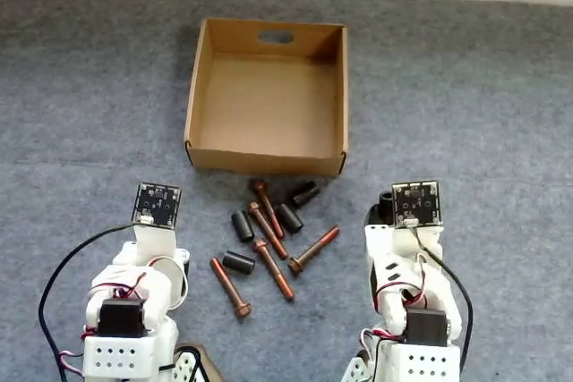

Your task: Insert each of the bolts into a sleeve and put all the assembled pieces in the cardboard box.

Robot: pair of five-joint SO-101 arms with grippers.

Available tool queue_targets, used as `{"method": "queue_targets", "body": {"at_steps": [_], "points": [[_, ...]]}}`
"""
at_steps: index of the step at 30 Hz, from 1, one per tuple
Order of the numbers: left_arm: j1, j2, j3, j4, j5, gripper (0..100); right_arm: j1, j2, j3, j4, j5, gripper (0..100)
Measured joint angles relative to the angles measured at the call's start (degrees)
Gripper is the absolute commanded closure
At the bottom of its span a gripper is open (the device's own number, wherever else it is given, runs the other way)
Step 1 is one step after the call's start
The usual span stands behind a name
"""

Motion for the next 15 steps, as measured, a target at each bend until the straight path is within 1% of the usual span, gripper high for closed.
{"method": "queue_targets", "body": {"at_steps": [3,6,7,9,11,13,15], "points": [[-5.9,0.0,-0.2,-4.7,0.0,99,0.0,0.0,0.0,0.0,0.0,99.3],[-15.3,0.0,-0.3,-11.0,0.0,96,0.0,0.0,0.0,0.0,0.0,99.3],[-18.3,0.0,-0.2,-13.1,-1.1,95,0.0,0.0,0.0,0.0,0.0,99.3],[-22.6,0.0,-0.1,-16.4,-6.7,93,0.0,0.0,0.0,0.0,0.0,99.3],[-25.1,0.0,-0.1,-17.6,-13.9,93,0.0,0.0,0.0,0.0,0.0,99.3],[-26.0,0.0,0.0,-18.1,-20.7,93,0.0,0.0,0.0,0.0,0.0,99.3],[-26.3,0.0,0.0,-18.3,-24.4,93,0.0,0.0,0.0,0.0,0.0,99.3]]}}
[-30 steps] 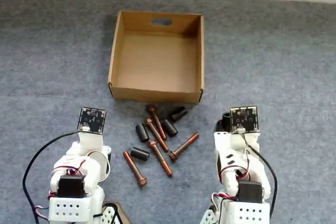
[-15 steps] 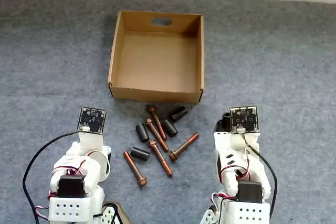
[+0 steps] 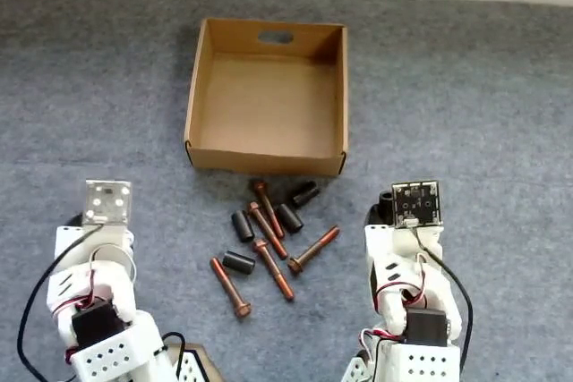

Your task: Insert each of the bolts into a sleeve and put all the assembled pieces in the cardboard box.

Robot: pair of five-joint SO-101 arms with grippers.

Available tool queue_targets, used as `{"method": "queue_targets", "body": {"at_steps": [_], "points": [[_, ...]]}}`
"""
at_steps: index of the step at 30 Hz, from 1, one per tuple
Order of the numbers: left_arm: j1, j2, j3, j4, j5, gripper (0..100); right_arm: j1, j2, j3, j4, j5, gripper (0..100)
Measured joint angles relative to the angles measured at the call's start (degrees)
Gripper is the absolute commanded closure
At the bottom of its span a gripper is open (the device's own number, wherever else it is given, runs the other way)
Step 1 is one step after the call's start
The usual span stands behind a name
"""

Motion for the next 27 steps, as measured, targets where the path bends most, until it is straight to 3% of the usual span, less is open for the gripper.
{"method": "queue_targets", "body": {"at_steps": [7,12,15,19,23,27], "points": [[0.0,0.2,-11.7,0.2,7.5,93,0.0,0.0,0.0,0.0,0.0,99.3],[2.7,0.4,-26.7,6.9,8.4,93,0.0,0.0,0.0,0.0,0.0,99.3],[6.3,4.1,-33.0,12.0,8.4,86,0.0,0.0,0.0,0.0,0.0,99.3],[10.9,14.6,-36.7,17.0,9.2,83,0.0,0.0,0.0,0.0,0.0,99.3],[15.0,28.7,-39.3,20.4,13.3,83,0.0,0.0,0.0,0.0,0.0,99.3],[23.6,42.3,-39.6,23.7,20.0,83,0.0,0.0,0.0,0.0,0.0,99.3]]}}
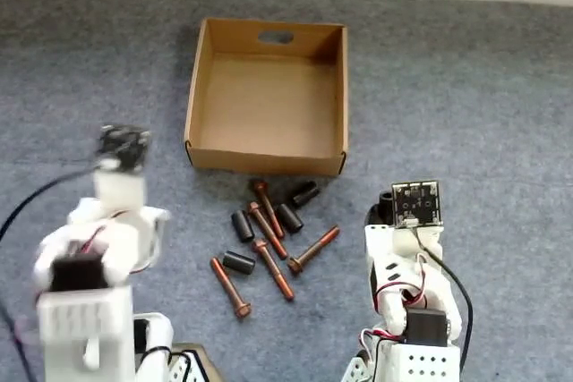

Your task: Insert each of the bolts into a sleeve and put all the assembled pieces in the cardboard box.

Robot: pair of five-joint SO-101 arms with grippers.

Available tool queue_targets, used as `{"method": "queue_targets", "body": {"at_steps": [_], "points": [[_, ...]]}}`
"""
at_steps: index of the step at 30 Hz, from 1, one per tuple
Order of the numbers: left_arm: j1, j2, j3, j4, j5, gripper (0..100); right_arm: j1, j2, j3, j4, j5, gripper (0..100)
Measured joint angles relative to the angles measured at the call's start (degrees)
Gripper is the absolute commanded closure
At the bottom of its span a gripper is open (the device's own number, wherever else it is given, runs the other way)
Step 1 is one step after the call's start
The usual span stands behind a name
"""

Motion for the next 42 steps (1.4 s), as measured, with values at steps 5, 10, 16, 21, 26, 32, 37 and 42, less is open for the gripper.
{"method": "queue_targets", "body": {"at_steps": [5,10,16,21,26,32,37,42], "points": [[10.9,9.1,0.0,0.9,13.5,83,0.0,0.0,0.0,0.0,0.0,99.3],[20.9,10.4,0.4,0.9,23.7,83,0.0,0.0,0.0,0.0,0.0,99.3],[29.4,10.4,5.0,-1.1,25.9,83,0.0,0.0,0.0,0.0,0.0,99.3],[30.1,10.6,11.0,-7.7,25.9,83,0.0,0.0,0.0,0.0,0.0,99.3],[30.4,10.7,16.0,-12.0,25.9,82,0.0,0.0,0.0,0.0,0.0,99.3],[30.3,10.7,18.8,-13.1,26.0,82,0.0,0.0,0.0,0.0,0.0,99.3],[30.2,11.0,20.8,-16.1,26.0,82,0.0,0.0,0.0,0.0,0.0,99.3],[30.5,11.1,22.7,-18.7,26.0,83,0.0,0.0,0.0,0.0,0.0,99.3]]}}
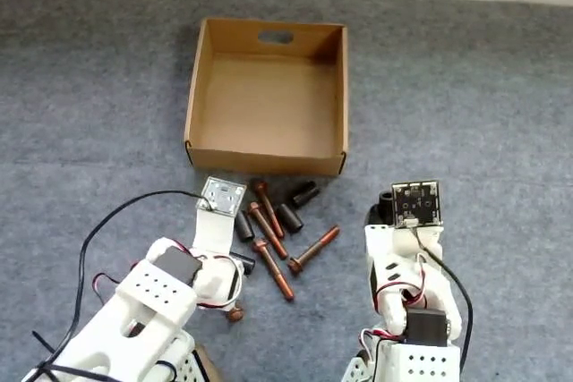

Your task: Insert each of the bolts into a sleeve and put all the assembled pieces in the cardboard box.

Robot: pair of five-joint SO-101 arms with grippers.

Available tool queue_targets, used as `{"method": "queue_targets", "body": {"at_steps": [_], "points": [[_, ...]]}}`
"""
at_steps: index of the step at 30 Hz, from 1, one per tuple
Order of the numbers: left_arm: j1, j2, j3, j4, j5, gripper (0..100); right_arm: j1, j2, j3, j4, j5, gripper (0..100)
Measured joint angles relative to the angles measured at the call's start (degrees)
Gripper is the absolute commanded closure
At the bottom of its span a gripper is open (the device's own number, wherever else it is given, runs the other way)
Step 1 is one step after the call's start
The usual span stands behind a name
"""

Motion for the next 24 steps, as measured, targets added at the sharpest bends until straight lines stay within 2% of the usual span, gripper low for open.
{"method": "queue_targets", "body": {"at_steps": [4,9,14,19,21,24], "points": [[0.1,0.0,0.0,-0.2,0.0,84,0.0,0.0,0.0,0.0,0.0,99.3],[0.1,0.0,0.3,-0.3,0.3,99,0.0,0.0,0.0,0.0,0.0,99.3],[0.1,-0.1,0.4,-0.2,-3.8,98,0.0,0.0,0.0,0.0,0.0,99.3],[-0.2,-0.1,0.4,-0.2,-4.8,98,0.0,0.0,0.0,0.0,0.0,99.3],[-2.6,-0.1,0.4,-0.2,-5.5,98,0.0,0.0,0.0,0.0,0.0,99.3],[-9.6,0.0,-1.6,-0.2,-14.2,98,0.0,0.0,0.0,0.0,0.0,99.3]]}}
